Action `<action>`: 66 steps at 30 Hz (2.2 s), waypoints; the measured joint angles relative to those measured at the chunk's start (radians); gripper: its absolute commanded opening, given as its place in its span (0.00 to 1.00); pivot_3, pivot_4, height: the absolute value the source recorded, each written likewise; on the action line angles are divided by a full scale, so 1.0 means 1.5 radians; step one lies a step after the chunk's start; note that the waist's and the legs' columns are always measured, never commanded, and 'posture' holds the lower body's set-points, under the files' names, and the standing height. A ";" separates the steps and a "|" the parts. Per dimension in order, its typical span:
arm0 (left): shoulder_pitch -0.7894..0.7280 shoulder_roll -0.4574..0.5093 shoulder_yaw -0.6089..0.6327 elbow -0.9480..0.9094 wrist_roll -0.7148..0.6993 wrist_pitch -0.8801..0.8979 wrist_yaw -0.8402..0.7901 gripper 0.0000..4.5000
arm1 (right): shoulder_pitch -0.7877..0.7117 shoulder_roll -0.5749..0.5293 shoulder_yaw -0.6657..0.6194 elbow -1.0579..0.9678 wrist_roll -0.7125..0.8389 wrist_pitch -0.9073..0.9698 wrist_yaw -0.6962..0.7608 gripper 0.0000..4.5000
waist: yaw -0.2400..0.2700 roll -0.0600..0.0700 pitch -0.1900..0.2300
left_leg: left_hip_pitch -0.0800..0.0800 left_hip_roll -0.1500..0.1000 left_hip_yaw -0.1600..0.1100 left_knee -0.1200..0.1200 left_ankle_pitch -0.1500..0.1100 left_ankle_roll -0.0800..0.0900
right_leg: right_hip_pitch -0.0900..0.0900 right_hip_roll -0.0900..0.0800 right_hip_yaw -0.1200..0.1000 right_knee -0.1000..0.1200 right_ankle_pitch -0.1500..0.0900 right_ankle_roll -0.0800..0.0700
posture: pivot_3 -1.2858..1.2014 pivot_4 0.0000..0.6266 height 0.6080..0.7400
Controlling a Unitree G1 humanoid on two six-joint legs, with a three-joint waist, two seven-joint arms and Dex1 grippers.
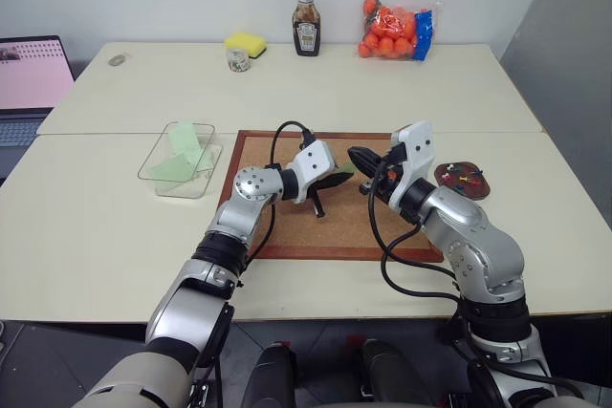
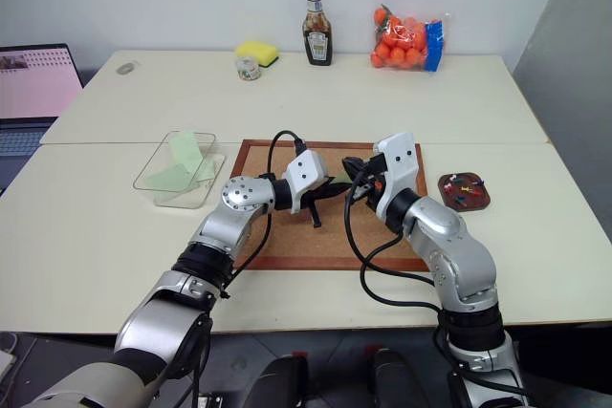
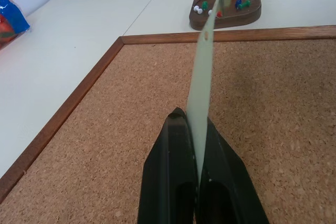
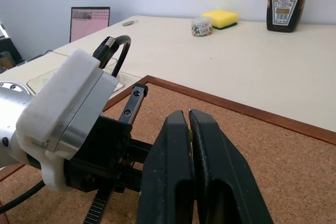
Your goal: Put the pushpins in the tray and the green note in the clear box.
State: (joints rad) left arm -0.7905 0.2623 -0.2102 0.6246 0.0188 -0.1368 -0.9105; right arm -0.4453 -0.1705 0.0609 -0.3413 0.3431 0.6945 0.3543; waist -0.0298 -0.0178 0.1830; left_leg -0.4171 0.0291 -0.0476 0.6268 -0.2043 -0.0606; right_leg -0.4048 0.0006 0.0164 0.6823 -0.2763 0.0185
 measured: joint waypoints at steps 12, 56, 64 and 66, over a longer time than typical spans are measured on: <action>0.009 0.008 -0.003 0.000 0.017 -0.007 0.005 0.01 | -0.012 0.011 -0.029 -0.003 0.016 0.002 -0.029 0.00 | 0.000 0.000 0.000 | 0.000 0.000 0.000 0.000 0.000 0.000 | 0.000 0.000 0.000 0.000 0.000 0.000 | 0.52 0.24 1.00; 0.087 0.044 0.003 -0.186 -0.009 0.114 0.035 0.00 | 0.041 -0.205 -0.151 0.299 -0.136 -0.151 -0.047 0.51 | -0.001 0.000 0.000 | 0.000 0.000 0.001 0.000 0.000 0.000 | 0.000 0.000 0.001 0.000 0.000 0.000 | 0.52 0.24 1.00; 0.087 0.044 0.003 -0.186 -0.009 0.114 0.037 0.00 | 0.044 -0.202 -0.151 0.299 -0.141 -0.151 -0.051 0.51 | -0.001 0.000 0.000 | 0.000 0.000 0.001 0.000 0.000 0.000 | 0.000 0.000 0.001 0.000 0.000 0.000 | 0.52 0.24 1.00; 0.087 0.044 0.003 -0.186 -0.009 0.114 0.038 0.00 | 0.044 -0.199 -0.151 0.299 -0.143 -0.152 -0.053 0.51 | -0.001 0.000 0.000 | 0.000 0.000 0.001 0.000 0.000 0.000 | 0.000 0.000 0.001 0.000 0.000 0.000 | 0.52 0.24 1.00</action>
State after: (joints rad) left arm -0.6600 0.3283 -0.2051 0.3459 0.0049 0.0336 -0.8539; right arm -0.3794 -0.4694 -0.1649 0.1076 0.1293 0.4665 0.2741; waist -0.0309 -0.0177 0.1830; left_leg -0.4166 0.0293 -0.0456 0.6271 -0.2043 -0.0605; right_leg -0.4048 0.0009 0.0181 0.6827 -0.2758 0.0182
